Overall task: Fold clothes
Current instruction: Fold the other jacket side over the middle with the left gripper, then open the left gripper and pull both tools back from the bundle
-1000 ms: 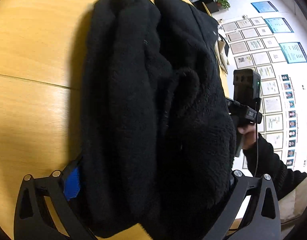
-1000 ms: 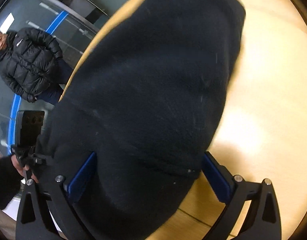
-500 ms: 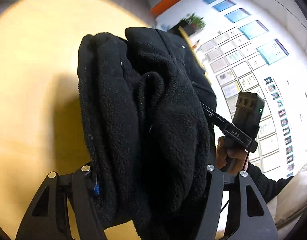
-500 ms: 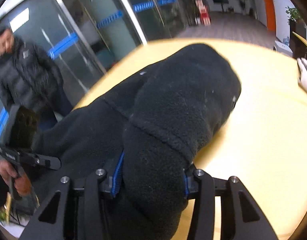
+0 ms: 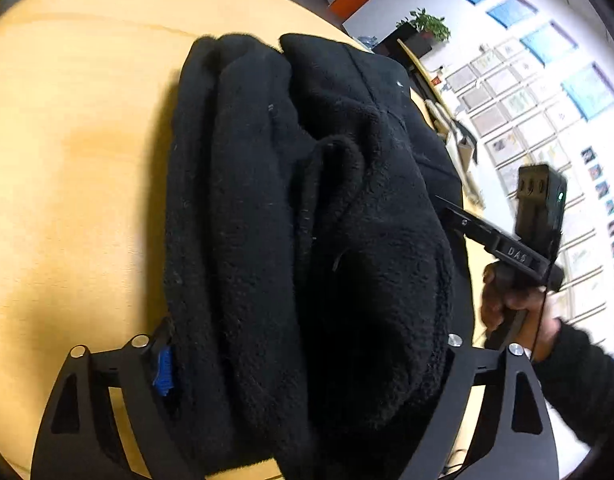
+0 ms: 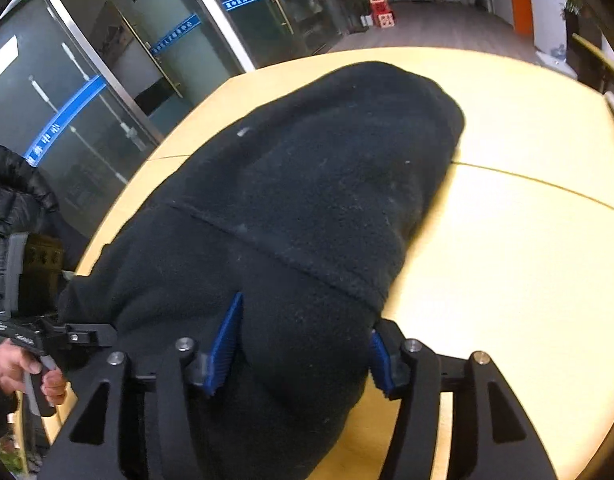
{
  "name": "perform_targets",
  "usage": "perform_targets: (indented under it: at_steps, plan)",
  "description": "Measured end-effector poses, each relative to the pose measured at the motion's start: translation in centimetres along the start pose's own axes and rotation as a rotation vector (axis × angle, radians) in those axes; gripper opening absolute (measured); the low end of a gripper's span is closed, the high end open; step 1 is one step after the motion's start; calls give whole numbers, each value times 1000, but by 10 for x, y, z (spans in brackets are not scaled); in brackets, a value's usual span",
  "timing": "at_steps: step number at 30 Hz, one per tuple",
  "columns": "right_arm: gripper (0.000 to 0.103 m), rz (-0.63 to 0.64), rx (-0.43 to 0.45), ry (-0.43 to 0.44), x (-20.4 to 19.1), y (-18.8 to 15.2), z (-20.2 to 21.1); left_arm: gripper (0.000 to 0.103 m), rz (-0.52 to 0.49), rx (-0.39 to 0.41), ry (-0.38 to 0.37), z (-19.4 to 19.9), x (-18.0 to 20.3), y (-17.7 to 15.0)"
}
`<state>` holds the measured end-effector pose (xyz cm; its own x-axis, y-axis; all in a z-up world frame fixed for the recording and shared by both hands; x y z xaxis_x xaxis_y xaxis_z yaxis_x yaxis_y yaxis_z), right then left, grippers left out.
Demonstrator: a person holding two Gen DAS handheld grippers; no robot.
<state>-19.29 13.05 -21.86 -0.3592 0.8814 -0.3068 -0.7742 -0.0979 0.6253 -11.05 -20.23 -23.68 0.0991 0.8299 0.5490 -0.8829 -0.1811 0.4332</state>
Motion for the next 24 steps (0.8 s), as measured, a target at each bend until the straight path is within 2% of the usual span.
perform_targets:
  at_steps: [2,6,9,12,14,17,21,24]
  plan:
    - [83,16,-18,-73,-1,1,12,95,-2,6,52,10,5,1]
    - [89,29,-43,-168,-19,-5,53,96,-66,73,171,54,34,-3]
    - [94,76,-18,-204,-52,-9,100,103,-115,146,220,88,61,4]
    - [100,142,17,-238,-91,-16,155,103,-154,213,271,131,87,1]
    - [102,171,43,-251,-115,-19,187,103,-160,259,296,155,104,10]
    - [103,183,60,-273,-141,-17,218,103,-166,306,344,200,126,-1]
    - [103,200,84,-302,-176,-14,260,103,-169,335,438,212,183,-18]
    - [103,212,102,-325,-202,-11,291,103,-173,357,481,245,216,-42]
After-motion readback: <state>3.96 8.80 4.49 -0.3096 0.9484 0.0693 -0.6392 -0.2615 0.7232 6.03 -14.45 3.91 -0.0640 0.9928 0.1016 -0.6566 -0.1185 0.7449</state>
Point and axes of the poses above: each gripper's, at about its wrist camera, not at the fingertips, and z roughly against the way its jaws point, x to its right, y to its top, the point moved 2 cm from there along -z, roughly the way its jaws point, and after that the axes turned 8 degrees about x, right-handed, at the moved point
